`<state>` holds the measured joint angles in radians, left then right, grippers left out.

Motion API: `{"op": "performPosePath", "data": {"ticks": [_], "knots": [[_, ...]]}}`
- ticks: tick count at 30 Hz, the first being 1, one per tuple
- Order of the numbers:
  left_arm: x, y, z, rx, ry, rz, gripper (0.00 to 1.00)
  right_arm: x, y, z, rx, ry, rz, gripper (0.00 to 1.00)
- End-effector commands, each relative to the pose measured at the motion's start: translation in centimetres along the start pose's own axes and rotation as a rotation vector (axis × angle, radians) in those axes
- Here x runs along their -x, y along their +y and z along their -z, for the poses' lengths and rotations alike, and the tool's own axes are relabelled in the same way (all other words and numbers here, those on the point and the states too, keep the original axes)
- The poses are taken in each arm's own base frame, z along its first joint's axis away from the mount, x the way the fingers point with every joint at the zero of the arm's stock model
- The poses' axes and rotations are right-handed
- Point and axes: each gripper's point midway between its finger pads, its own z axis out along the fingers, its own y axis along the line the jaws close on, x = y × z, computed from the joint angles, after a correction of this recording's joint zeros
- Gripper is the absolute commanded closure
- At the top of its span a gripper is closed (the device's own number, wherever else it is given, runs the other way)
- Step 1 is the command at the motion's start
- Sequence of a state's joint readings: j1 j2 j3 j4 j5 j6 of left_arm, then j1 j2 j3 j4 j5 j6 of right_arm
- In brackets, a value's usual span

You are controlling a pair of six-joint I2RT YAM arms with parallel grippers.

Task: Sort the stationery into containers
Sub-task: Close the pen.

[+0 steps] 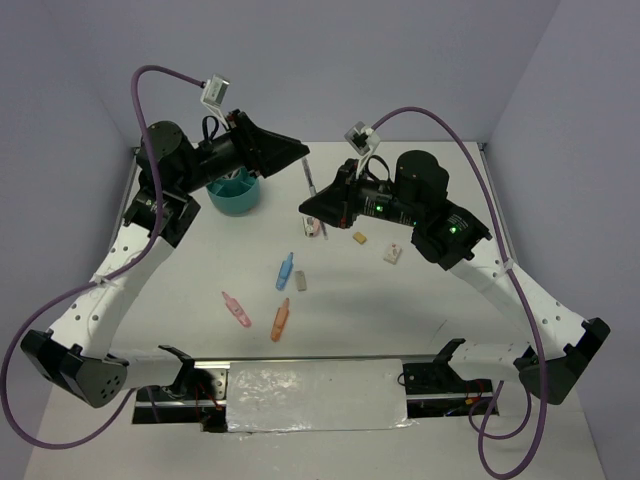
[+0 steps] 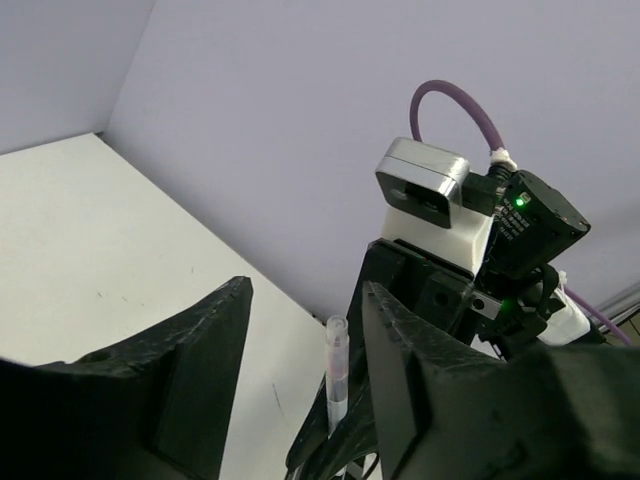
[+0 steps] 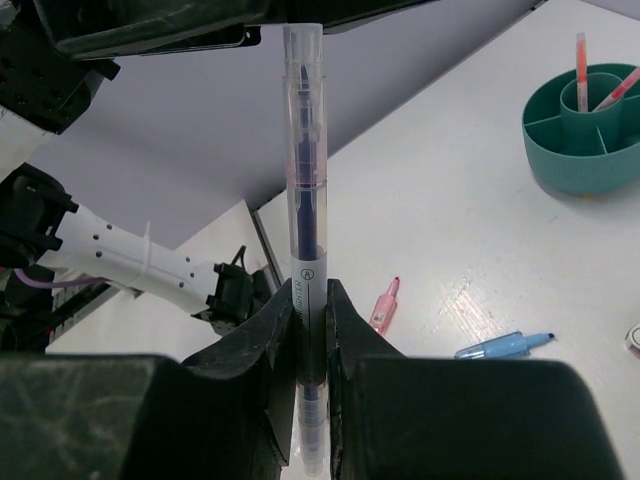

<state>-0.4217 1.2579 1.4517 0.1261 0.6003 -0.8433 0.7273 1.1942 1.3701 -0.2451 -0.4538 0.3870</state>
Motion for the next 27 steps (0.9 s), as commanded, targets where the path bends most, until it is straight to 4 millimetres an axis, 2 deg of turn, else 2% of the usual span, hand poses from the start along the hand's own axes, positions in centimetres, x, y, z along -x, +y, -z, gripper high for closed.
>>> {"op": "performPosePath", "data": {"ticks": [1, 5, 6, 8, 9, 12, 13, 14, 15, 18, 20, 21, 23, 24, 25, 26, 27], "knots": [[0.8, -0.9, -0.2, -0.041, -0.014, -0.018, 0.41, 1.1, 0.6, 0.4, 0.005, -0.031, 0.035, 1.0], [-0.3, -0.9, -0.1, -0.078, 0.007, 0.018, 0.44, 1.3, 0.1, 0.1, -0.02, -0.027, 0.033, 1.0], [0.0, -1.4, 0.0, -0.103, -0.01, 0.004, 0.45, 1.4, 0.1, 0.1, -0.025, -0.029, 0.032, 1.0], [-0.4, -1.8, 0.2, -0.127, -0.004, 0.022, 0.51, 1.8, 0.0, -0.1, -0.031, -0.035, 0.03, 1.0], [-0.3, -2.0, 0.2, -0.144, -0.01, 0.018, 0.59, 1.9, -0.2, -0.3, -0.04, -0.038, 0.027, 1.0], [-0.9, -1.8, 0.3, -0.144, 0.007, 0.036, 0.66, 2.6, -0.2, -0.4, -0.049, -0.049, 0.029, 1.0], [-1.1, -1.7, 0.3, -0.147, 0.013, 0.042, 0.75, 3.0, 0.0, -0.5, -0.045, -0.057, 0.034, 1.0], [-1.6, -1.3, 0.3, -0.14, 0.025, 0.057, 0.79, 3.3, 0.0, -0.5, -0.047, -0.06, 0.037, 1.0], [-1.8, -1.3, 0.3, -0.14, 0.03, 0.06, 0.87, 3.4, -0.1, -0.8, -0.051, -0.059, 0.037, 1.0], [-2.7, -0.8, 0.7, -0.126, 0.045, 0.078, 1.0, 5.6, 0.4, -0.8, -0.052, -0.096, 0.062, 1.0], [-3.8, -0.3, 0.7, -0.105, 0.068, 0.103, 1.0, 6.2, -0.1, -1.5, -0.069, -0.1, 0.07, 1.0], [-4.1, -0.3, 0.9, -0.103, 0.073, 0.107, 1.0, 7.6, 0.2, -1.4, -0.068, -0.129, 0.082, 1.0], [-5.6, 0.3, 0.9, -0.074, 0.107, 0.127, 1.0, 8.7, 0.2, -1.7, -0.068, -0.142, 0.092, 1.0], [-6.2, -0.1, 1.0, -0.077, 0.117, 0.13, 1.0, 10.0, 0.1, -2.0, -0.068, -0.161, 0.099, 1.0], [-7.2, 0.0, 1.0, -0.07, 0.134, 0.137, 1.0, 10.6, 0.1, -2.2, -0.069, -0.168, 0.11, 1.0], [-8.3, -0.6, 0.9, -0.082, 0.157, 0.15, 1.0, 10.7, -0.6, -3.2, -0.074, -0.158, 0.109, 1.0], [-8.8, -1.1, 1.1, -0.084, 0.164, 0.153, 1.0, 13.2, 0.5, -2.7, -0.058, -0.208, 0.135, 1.0]]}}
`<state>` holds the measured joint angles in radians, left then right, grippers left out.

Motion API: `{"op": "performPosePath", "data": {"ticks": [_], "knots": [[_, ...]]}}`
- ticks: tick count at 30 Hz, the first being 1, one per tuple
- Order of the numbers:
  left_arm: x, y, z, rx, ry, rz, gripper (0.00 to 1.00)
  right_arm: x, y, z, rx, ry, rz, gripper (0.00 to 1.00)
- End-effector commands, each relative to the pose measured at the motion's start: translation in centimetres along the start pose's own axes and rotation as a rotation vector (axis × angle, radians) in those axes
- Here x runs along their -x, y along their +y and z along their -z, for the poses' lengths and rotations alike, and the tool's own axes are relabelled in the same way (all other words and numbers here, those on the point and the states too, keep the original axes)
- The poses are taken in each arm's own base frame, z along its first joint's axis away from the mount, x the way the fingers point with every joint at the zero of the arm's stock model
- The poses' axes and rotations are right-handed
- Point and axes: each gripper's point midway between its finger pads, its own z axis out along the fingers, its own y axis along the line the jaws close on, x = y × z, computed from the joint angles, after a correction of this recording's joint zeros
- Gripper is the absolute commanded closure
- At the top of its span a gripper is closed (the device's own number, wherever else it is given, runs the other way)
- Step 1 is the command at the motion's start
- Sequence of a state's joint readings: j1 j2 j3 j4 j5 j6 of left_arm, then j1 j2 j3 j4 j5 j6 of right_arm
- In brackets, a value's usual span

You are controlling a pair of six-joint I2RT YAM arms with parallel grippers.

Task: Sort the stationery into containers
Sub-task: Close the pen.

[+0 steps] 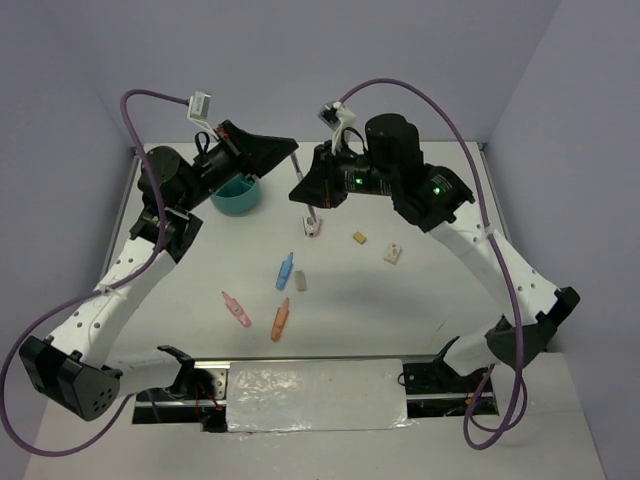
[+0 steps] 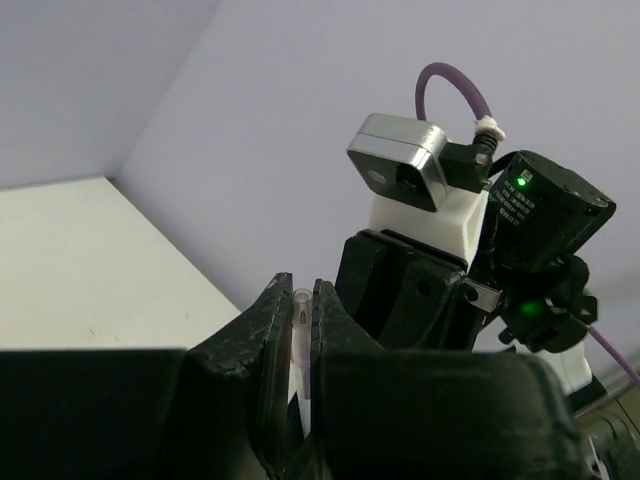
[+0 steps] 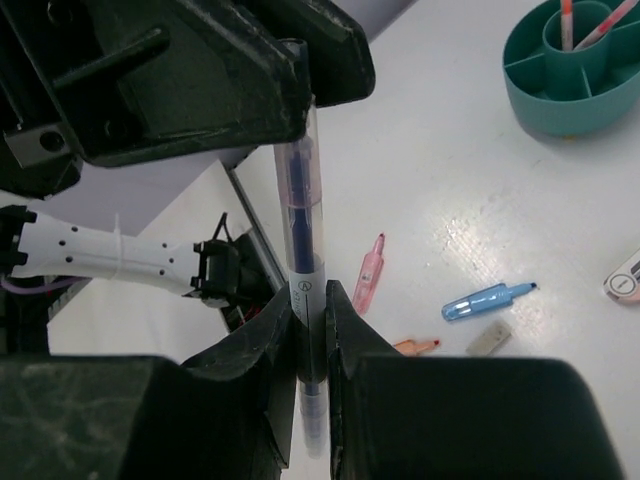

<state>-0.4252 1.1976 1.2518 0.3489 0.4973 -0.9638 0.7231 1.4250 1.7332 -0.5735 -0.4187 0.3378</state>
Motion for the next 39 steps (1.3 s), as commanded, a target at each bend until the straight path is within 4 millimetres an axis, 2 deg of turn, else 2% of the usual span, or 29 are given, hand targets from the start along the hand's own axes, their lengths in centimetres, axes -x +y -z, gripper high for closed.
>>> {"op": "performPosePath", "data": {"ticks": [1, 2, 3, 4, 5, 6, 7, 8, 9, 10, 11, 12, 13, 14, 15, 16, 17, 19, 24, 28, 32, 35, 36, 39], "knots": [[-9.3, -1.6, 1.7, -0.068, 0.3, 0.094, 1.0, 12.8, 2.5, 2.2, 0.029, -0.374, 0.157, 1.0], [-10.6, -2.5, 1.7, -0.092, 0.322, 0.11, 1.0, 13.3, 1.5, 0.9, 0.012, -0.364, 0.148, 1.0], [-11.2, -3.2, 2.0, -0.113, 0.326, 0.122, 1.0, 16.1, 3.0, 2.6, 0.033, -0.431, 0.173, 1.0], [-12.7, -2.9, 2.3, -0.104, 0.346, 0.17, 1.0, 16.9, 2.7, 2.8, 0.025, -0.439, 0.154, 1.0], [-13.2, -4.3, 2.5, -0.147, 0.347, 0.175, 1.0, 17.0, 2.4, 2.0, 0.039, -0.426, 0.143, 1.0], [-13.7, -4.5, 2.8, -0.148, 0.354, 0.187, 1.0, 17.3, 2.9, 2.2, 0.057, -0.433, 0.143, 1.0], [-13.7, -4.5, 2.8, -0.138, 0.346, 0.174, 1.0, 16.8, 2.8, 1.7, 0.065, -0.412, 0.138, 1.0], [-13.6, -4.2, 3.3, -0.105, 0.355, 0.168, 1.0, 14.3, 2.3, 0.5, 0.087, -0.338, 0.126, 1.0], [-13.2, -3.9, 3.4, -0.072, 0.351, 0.15, 1.0, 13.2, 2.2, 0.2, 0.1, -0.319, 0.137, 1.0], [-10.7, -4.2, 2.9, -0.054, 0.294, 0.059, 1.0, 12.2, 3.1, 1.5, 0.116, -0.319, 0.172, 1.0], [-9.9, -3.8, 2.8, -0.023, 0.29, 0.025, 0.94, 8.4, 0.7, -0.3, 0.089, -0.234, 0.137, 1.0], [-9.9, -2.8, 3.2, 0.032, 0.326, -0.012, 0.91, 7.7, 0.8, 0.1, 0.095, -0.239, 0.159, 1.0], [-7.0, -3.7, 2.9, 0.031, 0.28, -0.058, 0.88, 7.2, 1.2, 1.4, 0.094, -0.245, 0.177, 1.0], [-6.5, -3.3, 2.6, 0.038, 0.294, -0.08, 0.8, 5.1, 0.1, 0.9, 0.08, -0.192, 0.181, 1.0], [-5.3, -3.9, 2.5, 0.031, 0.289, -0.093, 0.73, 4.4, 0.0, 1.1, 0.076, -0.174, 0.187, 1.0], [-4.5, -3.5, 2.4, 0.038, 0.284, -0.1, 0.65, 4.1, 0.3, 1.7, 0.076, -0.17, 0.198, 1.0], [-4.7, -3.2, 2.1, 0.025, 0.31, -0.093, 0.58, 3.3, -0.1, 1.6, 0.07, -0.148, 0.198, 1.0], [-4.5, -3.3, 1.7, -0.004, 0.327, -0.096, 0.52, 2.3, -0.5, 2.0, 0.054, -0.125, 0.215, 1.0], [-4.9, -4.2, 1.1, -0.087, 0.362, -0.069, 0.5, 0.7, -1.3, 2.5, 0.029, -0.067, 0.24, 1.0], [-5.6, -3.5, 0.8, -0.082, 0.391, -0.056, 0.46, -0.1, -1.7, 2.5, 0.015, -0.025, 0.244, 1.0], [-5.2, -3.1, 0.6, -0.056, 0.38, -0.086, 0.43, -1.2, -1.7, 2.2, 0.013, 0.03, 0.247, 1.0], [-4.6, -2.3, 0.3, -0.005, 0.364, -0.114, 0.43, -1.8, -1.4, 1.9, 0.026, 0.062, 0.259, 1.0], [-4.5, -1.4, 0.0, 0.032, 0.358, -0.12, 0.43, -2.1, -0.9, 1.8, 0.038, 0.071, 0.264, 1.0], [-4.2, -0.5, -0.1, 0.094, 0.37, -0.138, 0.44, -2.7, -1.1, 1.7, 0.025, 0.078, 0.262, 1.0]]}}
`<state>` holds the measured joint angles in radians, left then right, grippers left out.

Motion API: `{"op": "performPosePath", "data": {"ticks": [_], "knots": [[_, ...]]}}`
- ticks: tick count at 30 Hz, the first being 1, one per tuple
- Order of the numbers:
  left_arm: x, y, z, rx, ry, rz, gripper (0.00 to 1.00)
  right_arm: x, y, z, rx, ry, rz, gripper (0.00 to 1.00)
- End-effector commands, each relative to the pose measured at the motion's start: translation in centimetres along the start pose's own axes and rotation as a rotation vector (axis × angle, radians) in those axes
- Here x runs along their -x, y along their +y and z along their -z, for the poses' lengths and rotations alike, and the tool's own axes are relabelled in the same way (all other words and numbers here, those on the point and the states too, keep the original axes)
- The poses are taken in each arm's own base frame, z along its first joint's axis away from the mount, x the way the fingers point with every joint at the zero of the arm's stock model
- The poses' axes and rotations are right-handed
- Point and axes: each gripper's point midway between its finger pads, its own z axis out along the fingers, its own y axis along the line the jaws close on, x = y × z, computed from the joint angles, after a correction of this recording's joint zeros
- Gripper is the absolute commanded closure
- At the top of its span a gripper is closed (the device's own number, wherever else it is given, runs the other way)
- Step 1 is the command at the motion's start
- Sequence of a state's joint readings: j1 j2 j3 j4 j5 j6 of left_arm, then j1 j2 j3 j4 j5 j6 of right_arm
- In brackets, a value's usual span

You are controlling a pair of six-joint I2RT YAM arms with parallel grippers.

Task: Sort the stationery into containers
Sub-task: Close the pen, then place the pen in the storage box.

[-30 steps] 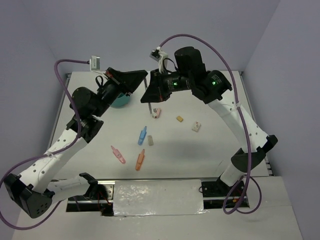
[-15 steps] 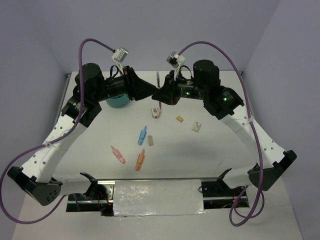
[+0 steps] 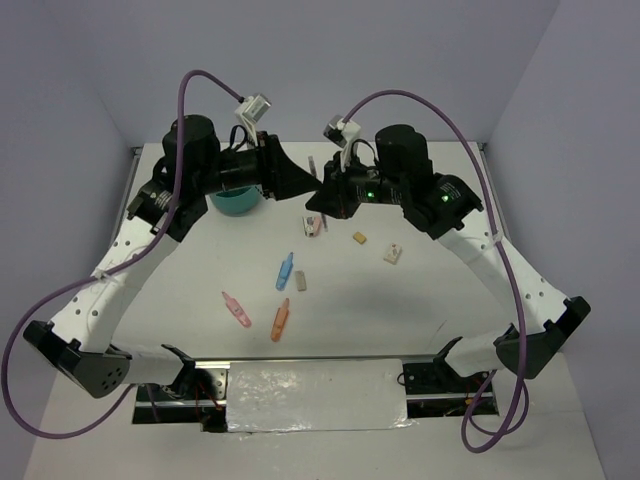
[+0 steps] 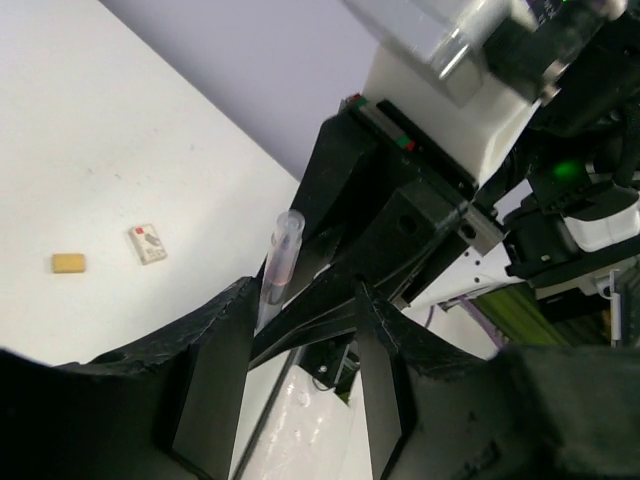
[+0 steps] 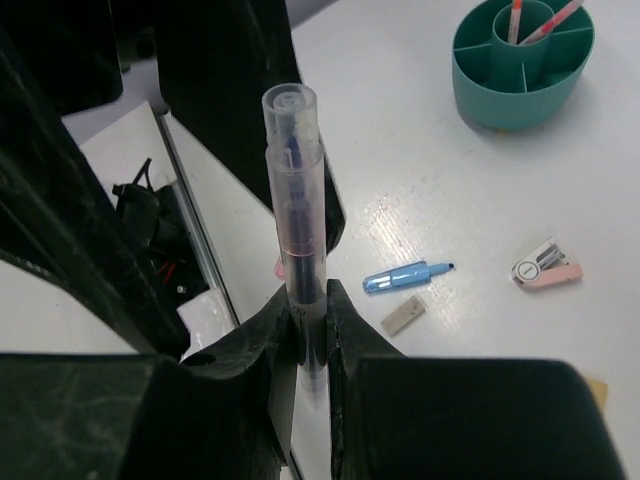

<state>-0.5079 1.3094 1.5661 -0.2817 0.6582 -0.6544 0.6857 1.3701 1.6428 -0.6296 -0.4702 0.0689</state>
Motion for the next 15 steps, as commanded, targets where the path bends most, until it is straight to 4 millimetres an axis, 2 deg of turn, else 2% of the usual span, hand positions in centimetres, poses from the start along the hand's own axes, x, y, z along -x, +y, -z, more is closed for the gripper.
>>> {"op": "performPosePath", "data": {"ticks": [1, 5, 11, 14, 15], "knots": [[2.3, 0.7, 0.1, 0.071, -0.052, -0.08, 0.45, 0.2, 1.4, 0.2, 0.031, 0.001, 0.045, 1.0], [2.5, 0.8, 0.1, 0.071, -0.055, -0.081, 0.47, -0.6, 1.5, -0.1, 0.034, 0.026, 0.041, 1.0], [2.0, 1.5, -0.1, 0.089, -0.032, -0.068, 0.58, -0.8, 1.7, -0.1, 0.035, 0.027, 0.043, 1.0], [1.6, 1.7, -0.2, 0.086, -0.017, -0.061, 0.76, -0.8, 1.5, -0.1, 0.026, 0.026, 0.042, 1.0], [1.6, 1.8, -0.2, 0.09, -0.017, -0.061, 0.88, -0.7, 1.2, -0.1, 0.006, 0.023, 0.041, 1.0]]}}
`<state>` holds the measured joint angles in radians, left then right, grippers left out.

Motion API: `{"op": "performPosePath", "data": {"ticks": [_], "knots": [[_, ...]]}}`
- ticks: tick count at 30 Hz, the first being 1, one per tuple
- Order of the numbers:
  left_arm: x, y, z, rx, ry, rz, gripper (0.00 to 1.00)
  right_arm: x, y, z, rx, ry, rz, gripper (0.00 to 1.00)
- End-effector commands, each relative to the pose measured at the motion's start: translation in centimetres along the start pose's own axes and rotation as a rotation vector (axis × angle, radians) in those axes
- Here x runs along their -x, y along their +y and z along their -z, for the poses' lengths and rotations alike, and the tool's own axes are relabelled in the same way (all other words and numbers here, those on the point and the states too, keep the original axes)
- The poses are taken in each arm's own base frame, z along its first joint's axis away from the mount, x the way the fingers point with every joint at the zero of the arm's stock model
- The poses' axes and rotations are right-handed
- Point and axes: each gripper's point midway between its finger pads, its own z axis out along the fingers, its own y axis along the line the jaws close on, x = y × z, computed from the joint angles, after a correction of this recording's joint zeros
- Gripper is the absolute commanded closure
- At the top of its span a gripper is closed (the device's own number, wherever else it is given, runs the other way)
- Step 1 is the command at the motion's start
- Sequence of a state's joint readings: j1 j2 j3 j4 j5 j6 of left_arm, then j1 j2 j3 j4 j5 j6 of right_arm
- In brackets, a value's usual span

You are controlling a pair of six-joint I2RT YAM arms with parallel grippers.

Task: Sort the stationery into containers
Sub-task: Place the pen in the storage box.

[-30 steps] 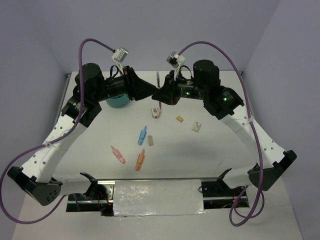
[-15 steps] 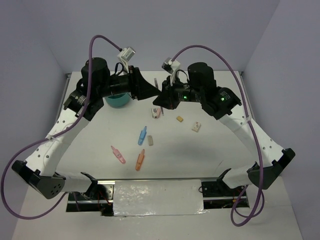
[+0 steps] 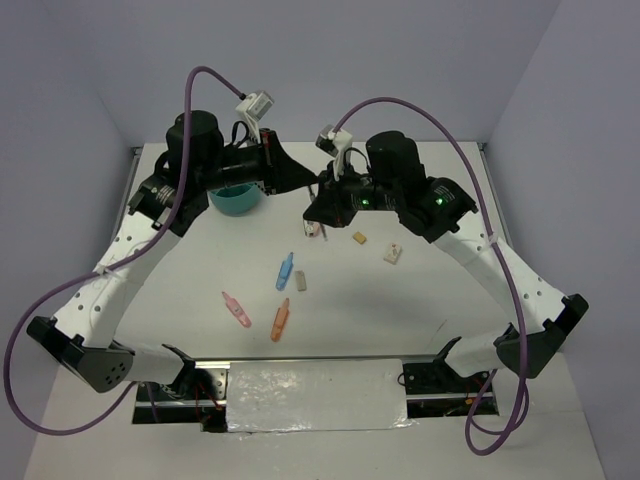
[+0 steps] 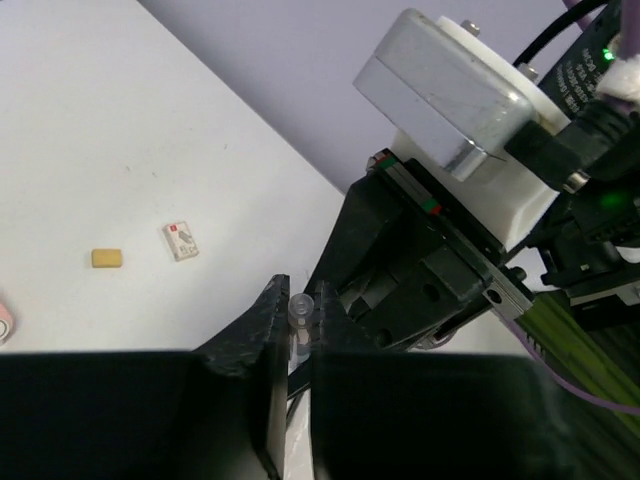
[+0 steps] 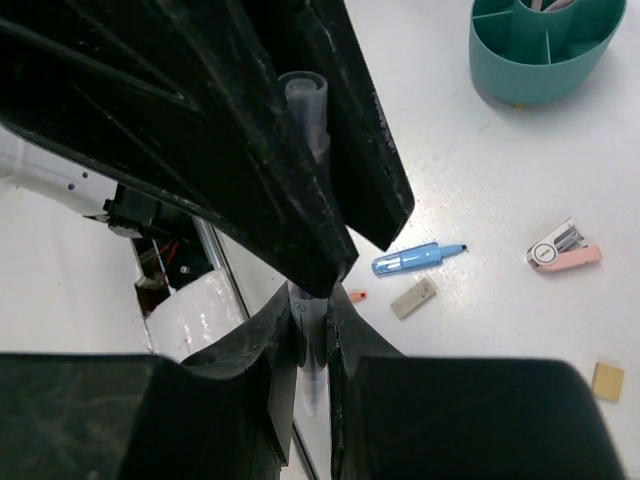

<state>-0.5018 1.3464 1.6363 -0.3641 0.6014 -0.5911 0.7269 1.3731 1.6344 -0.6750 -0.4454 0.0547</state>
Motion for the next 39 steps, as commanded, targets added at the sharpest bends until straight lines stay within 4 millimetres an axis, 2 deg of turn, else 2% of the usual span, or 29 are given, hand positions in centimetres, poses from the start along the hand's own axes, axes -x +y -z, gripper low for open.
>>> {"op": "performPosePath", "data": {"ticks": [1, 2, 3, 4, 5, 6, 7, 8, 9, 10, 11, 12, 13, 14, 15, 16, 17, 18, 19, 20, 21, 22, 24, 27, 28, 29, 34, 39], "knots": [[0.7, 0.5, 0.0, 0.022, -0.014, -0.025, 0.94, 1.0, 0.0, 0.2, -0.015, -0.037, 0.035, 1.0], [0.8, 0.9, 0.0, 0.042, -0.02, -0.023, 0.99, 0.8, -0.3, 0.2, -0.028, -0.037, 0.032, 0.94], [0.8, 1.3, 0.0, 0.064, -0.024, -0.028, 1.0, 0.7, -0.5, 0.1, -0.037, -0.037, 0.029, 0.72], [0.8, 1.9, 0.1, 0.103, -0.022, -0.024, 1.0, 0.7, -1.5, 0.3, -0.091, -0.044, 0.023, 0.26], [0.8, 3.1, 0.0, 0.161, -0.024, -0.02, 1.0, 0.3, -2.2, 0.4, -0.129, -0.039, 0.006, 0.1], [2.2, 5.2, 0.5, 0.299, -0.078, -0.029, 1.0, 0.2, -3.5, 0.7, -0.176, -0.048, -0.027, 0.01], [1.7, 6.9, 1.0, 0.391, -0.056, -0.005, 1.0, 0.3, -4.6, 1.5, -0.23, -0.063, -0.044, 0.0], [2.3, 9.9, 1.3, 0.531, -0.081, -0.005, 1.0, -0.7, -6.6, 2.1, -0.296, -0.057, -0.102, 0.0], [3.2, 11.1, 2.0, 0.609, -0.114, -0.009, 1.0, -1.2, -7.8, 2.6, -0.341, -0.058, -0.13, 0.0], [3.5, 12.7, 2.5, 0.688, -0.127, -0.009, 1.0, -1.2, -9.1, 4.0, -0.424, -0.083, -0.151, 0.0], [3.6, 15.4, 2.9, 0.786, -0.13, 0.0, 1.0, -2.6, -10.5, 4.8, -0.493, -0.076, -0.192, 0.0], [5.0, 18.0, 4.7, 0.943, -0.189, -0.018, 1.0, -2.8, -11.9, 5.9, -0.562, -0.114, -0.243, 0.0], [5.8, 20.7, 6.4, 1.048, -0.215, -0.008, 1.0, -2.5, -11.8, 7.4, -0.594, -0.166, -0.252, 0.0], [5.7, 23.9, 6.4, 1.129, -0.198, -0.01, 1.0, -3.9, -12.2, 7.6, -0.614, -0.163, -0.281, 0.0], [6.6, 25.7, 7.2, 1.188, -0.23, -0.012, 1.0, -3.8, -12.0, 7.9, -0.609, -0.185, -0.281, 0.0], [7.6, 28.2, 9.5, 1.292, -0.272, -0.01, 1.0, -3.6, -11.1, 8.5, -0.59, -0.207, -0.273, 0.0], [7.4, 30.9, 9.5, 1.341, -0.267, -0.008, 1.0, -4.3, -10.5, 8.2, -0.553, -0.191, -0.278, 0.0], [9.1, 31.8, 9.9, 1.352, -0.331, -0.015, 1.0, -4.7, -10.0, 8.3, -0.538, -0.186, -0.292, 0.0], [9.9, 33.4, 10.9, 1.367, -0.361, -0.007, 1.0, -4.7, -9.3, 8.7, -0.52, -0.198, -0.294, 0.0], [11.1, 34.5, 10.4, 1.347, -0.398, -0.022, 1.0, -5.4, -8.7, 8.6, -0.49, -0.184, -0.297, 0.0], [11.8, 35.0, 10.5, 1.348, -0.419, -0.025, 1.0, -5.9, -8.3, 8.7, -0.483, -0.171, -0.302, 0.0], [11.8, 36.6, 10.4, 1.358, -0.409, -0.026, 1.0, -6.3, -7.8, 9.2, -0.475, -0.175, -0.299, 0.0], [13.5, 37.2, 10.8, 1.362, -0.445, -0.042, 1.0, -6.7, -7.1, 10.1, -0.467, -0.184, -0.289, 0.0], [12.6, 39.2, 11.2, 1.374, -0.449, -0.02, 1.0, -7.4, -6.7, 10.8, -0.471, -0.168, -0.282, 0.0], [13.1, 39.6, 11.3, 1.363, -0.477, -0.023, 1.0, -7.2, -6.5, 11.0, -0.469, -0.166, -0.276, 0.0], [12.5, 40.0, 10.7, 1.346, -0.462, -0.02, 1.0, -7.5, -6.3, 11.1, -0.47, -0.146, -0.27, 0.0], [13.0, 39.6, 9.5, 1.28, -0.5, -0.014, 1.0, -6.5, -6.2, 11.4, -0.467, -0.117, -0.24, 0.0], [10.4, 41.0, 9.3, 1.299, -0.444, -0.003, 1.0, -5.4, -6.5, 10.9, -0.464, -0.118, -0.232, 0.0]]}}
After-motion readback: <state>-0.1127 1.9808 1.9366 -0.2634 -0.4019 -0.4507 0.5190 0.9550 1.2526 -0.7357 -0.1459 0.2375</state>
